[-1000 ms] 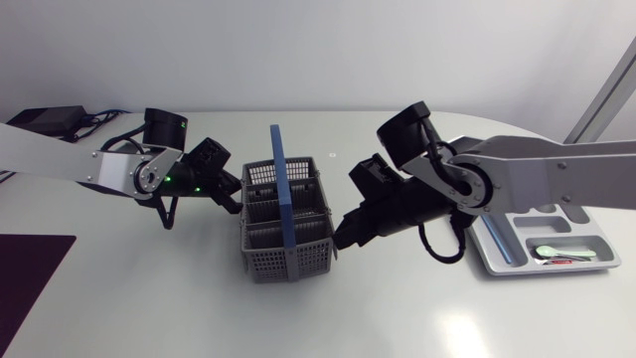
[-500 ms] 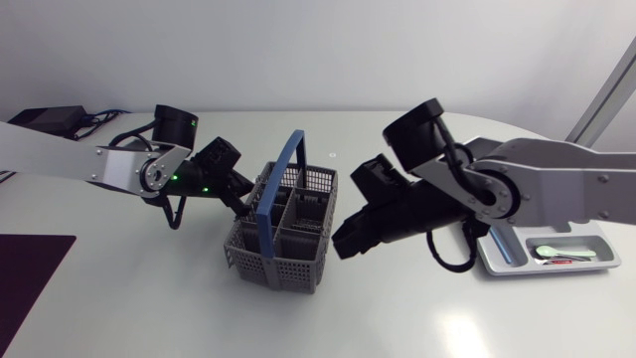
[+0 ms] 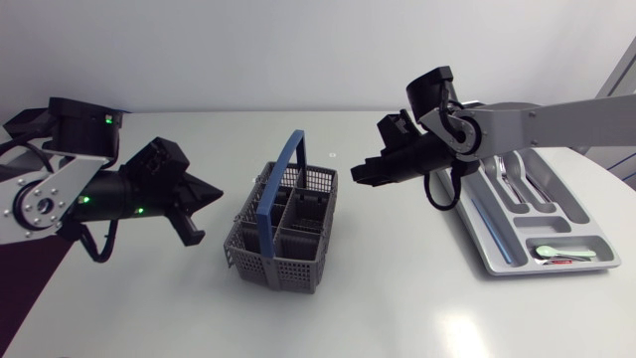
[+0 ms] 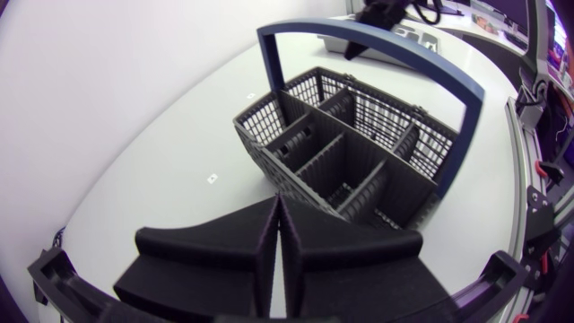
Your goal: Sort the cutlery from the basket into the organizer compartments.
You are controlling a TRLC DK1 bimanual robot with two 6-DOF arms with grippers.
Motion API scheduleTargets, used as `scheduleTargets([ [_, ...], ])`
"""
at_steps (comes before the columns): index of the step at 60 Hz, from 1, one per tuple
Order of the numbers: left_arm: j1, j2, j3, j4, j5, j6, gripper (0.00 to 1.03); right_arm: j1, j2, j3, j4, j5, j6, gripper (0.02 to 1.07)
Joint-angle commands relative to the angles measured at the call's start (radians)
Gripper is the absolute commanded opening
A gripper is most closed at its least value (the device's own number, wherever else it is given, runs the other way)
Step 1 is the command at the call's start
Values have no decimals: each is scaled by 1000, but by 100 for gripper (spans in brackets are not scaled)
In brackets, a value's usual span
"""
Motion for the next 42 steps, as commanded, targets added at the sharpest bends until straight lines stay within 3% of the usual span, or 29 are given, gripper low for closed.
scheduleTargets([
  [1,-8,-70,-62,-56,14,58,4,-15,75,62,8,-1,31,7],
  [21,-106,-242,-133,-337,95,181,4,-37,224,237,-8,-61,71,7],
  [28,-141,-234,-162,-330,97,181,4,-26,267,278,-30,-82,76,7],
  [42,-144,-151,-187,-246,95,173,4,0,330,340,-56,-99,82,7],
])
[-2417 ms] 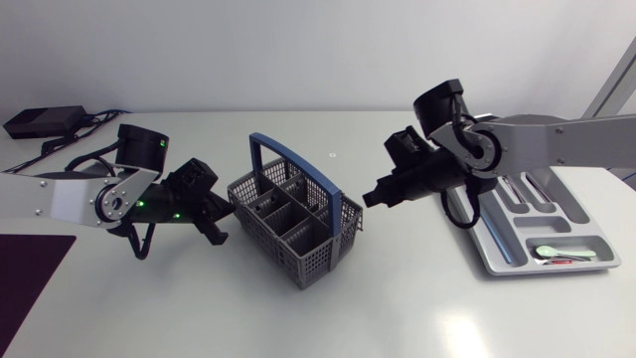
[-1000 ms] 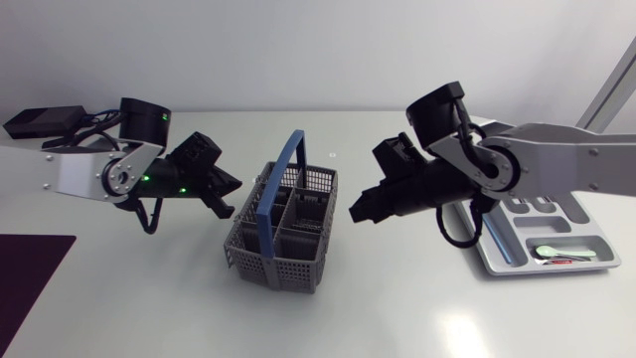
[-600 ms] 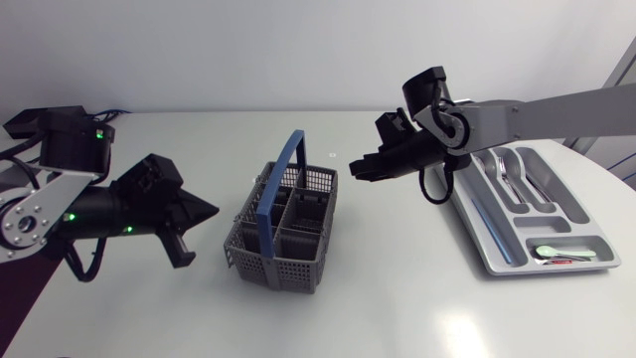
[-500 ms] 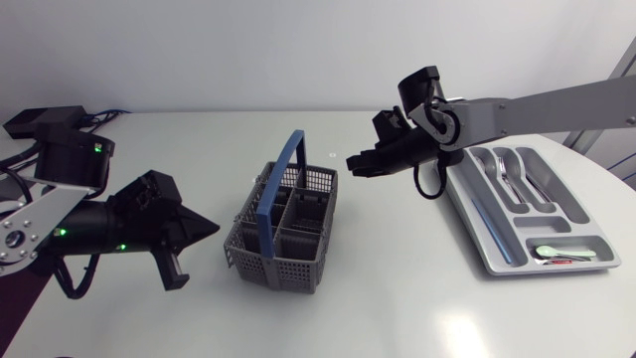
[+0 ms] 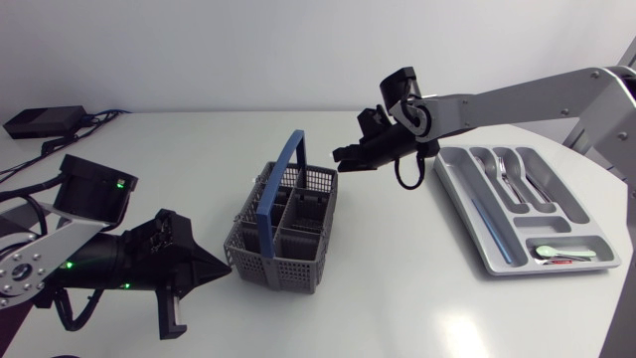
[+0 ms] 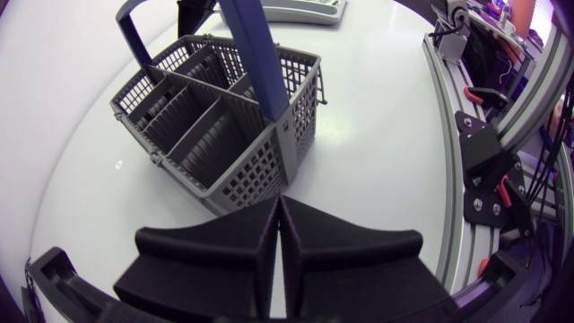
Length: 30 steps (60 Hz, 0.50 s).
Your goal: Sort the cutlery from the basket into the organizer compartments.
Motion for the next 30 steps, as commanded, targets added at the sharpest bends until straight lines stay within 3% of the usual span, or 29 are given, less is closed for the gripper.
scheduleTargets([
  [1,-7,26,-29,23,8,21,4,12,42,37,-15,-17,27,7],
  [18,5,155,-29,147,3,21,4,26,62,62,-62,-98,25,7],
  [30,40,246,-1,248,-6,21,3,30,-11,-17,-78,-136,-2,7],
])
